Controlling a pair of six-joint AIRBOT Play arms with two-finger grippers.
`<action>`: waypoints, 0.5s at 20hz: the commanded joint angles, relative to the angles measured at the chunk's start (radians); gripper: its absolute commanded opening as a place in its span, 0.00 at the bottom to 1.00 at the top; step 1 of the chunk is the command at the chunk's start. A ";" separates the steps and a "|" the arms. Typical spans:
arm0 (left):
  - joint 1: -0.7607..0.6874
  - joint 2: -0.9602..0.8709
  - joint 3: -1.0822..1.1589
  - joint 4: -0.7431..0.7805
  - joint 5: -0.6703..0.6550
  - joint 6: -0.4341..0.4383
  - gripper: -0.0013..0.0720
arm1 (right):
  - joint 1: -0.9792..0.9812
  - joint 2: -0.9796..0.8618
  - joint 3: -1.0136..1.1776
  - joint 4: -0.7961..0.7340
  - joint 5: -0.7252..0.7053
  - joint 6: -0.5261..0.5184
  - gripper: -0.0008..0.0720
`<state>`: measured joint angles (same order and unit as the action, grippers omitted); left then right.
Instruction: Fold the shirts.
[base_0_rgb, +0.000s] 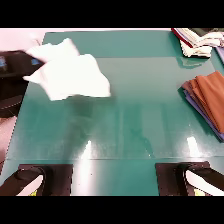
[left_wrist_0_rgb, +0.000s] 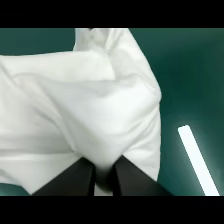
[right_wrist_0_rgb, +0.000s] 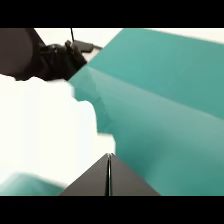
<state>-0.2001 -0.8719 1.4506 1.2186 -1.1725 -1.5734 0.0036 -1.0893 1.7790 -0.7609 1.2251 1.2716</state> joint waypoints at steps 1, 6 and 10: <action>-0.261 -0.157 0.089 -0.019 0.061 0.003 0.05 | -0.035 0.000 0.039 0.002 0.005 0.035 0.04; -0.528 -0.470 0.089 -0.023 0.119 0.029 0.67 | -0.123 0.003 0.060 0.003 0.065 0.069 0.04; -0.480 -0.544 0.089 -0.013 0.214 0.030 0.98 | -0.142 0.002 0.060 0.002 0.112 0.075 0.04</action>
<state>-0.6785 -1.3453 1.5356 1.1995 -1.0290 -1.5505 -0.1204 -1.0874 1.8355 -0.7593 1.3006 1.3365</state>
